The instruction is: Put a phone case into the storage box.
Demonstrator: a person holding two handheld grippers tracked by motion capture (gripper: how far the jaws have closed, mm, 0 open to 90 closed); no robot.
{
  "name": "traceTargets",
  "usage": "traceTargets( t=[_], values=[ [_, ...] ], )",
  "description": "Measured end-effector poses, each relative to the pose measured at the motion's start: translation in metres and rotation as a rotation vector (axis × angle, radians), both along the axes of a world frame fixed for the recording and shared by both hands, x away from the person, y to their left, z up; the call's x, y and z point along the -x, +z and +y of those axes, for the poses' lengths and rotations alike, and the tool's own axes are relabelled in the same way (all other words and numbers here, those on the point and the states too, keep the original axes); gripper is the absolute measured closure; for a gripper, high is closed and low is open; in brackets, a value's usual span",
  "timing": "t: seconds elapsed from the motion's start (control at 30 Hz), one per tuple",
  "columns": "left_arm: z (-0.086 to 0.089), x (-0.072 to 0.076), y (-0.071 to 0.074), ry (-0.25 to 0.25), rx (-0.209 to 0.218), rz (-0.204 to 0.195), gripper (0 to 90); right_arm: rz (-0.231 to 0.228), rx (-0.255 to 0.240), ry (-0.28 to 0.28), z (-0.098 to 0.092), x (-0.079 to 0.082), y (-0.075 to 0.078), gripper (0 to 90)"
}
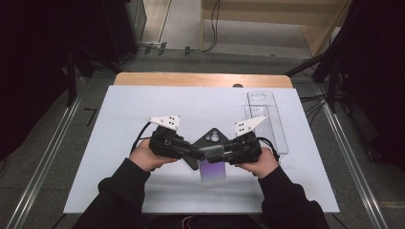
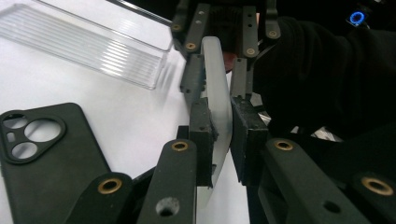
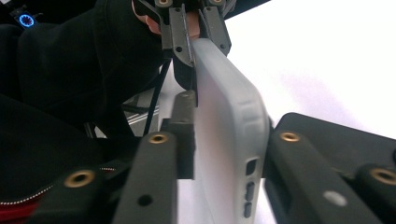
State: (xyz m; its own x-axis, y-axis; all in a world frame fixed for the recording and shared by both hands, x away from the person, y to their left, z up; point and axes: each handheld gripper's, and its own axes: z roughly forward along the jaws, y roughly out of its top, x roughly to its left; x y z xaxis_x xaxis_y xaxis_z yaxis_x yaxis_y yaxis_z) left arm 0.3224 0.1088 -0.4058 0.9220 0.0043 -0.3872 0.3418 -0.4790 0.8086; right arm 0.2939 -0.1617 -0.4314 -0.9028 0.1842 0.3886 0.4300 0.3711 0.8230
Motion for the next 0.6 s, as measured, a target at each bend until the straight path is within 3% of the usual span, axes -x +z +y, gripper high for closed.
traceTargets(
  t=[0.07,0.23,0.3,0.37,0.4,0.53,0.6],
  values=[
    [0.002,0.001,0.004,-0.003,0.012,0.001,80.8,-0.010,-0.005,-0.022,-0.002,0.001,0.002,54.3],
    [0.005,0.002,0.009,0.027,-0.002,0.002,80.7,-0.038,-0.016,-0.057,-0.009,0.002,0.005,44.0],
    [0.007,0.000,0.011,0.069,-0.027,0.027,80.6,-0.049,-0.016,-0.083,-0.011,0.004,0.006,39.2],
    [0.007,0.000,0.011,0.076,-0.035,0.029,80.6,-0.063,-0.017,-0.113,-0.013,0.004,0.006,34.6],
    [0.009,-0.002,0.012,0.104,-0.043,0.033,80.7,-0.067,-0.017,-0.126,-0.014,0.004,0.006,34.1],
    [0.012,-0.003,0.013,0.143,-0.045,0.028,80.7,-0.071,-0.023,-0.170,-0.018,0.004,0.006,27.3],
    [0.015,-0.004,0.015,0.182,-0.043,0.024,80.6,-0.078,-0.015,-0.226,-0.021,0.004,0.007,23.6]
  ],
)
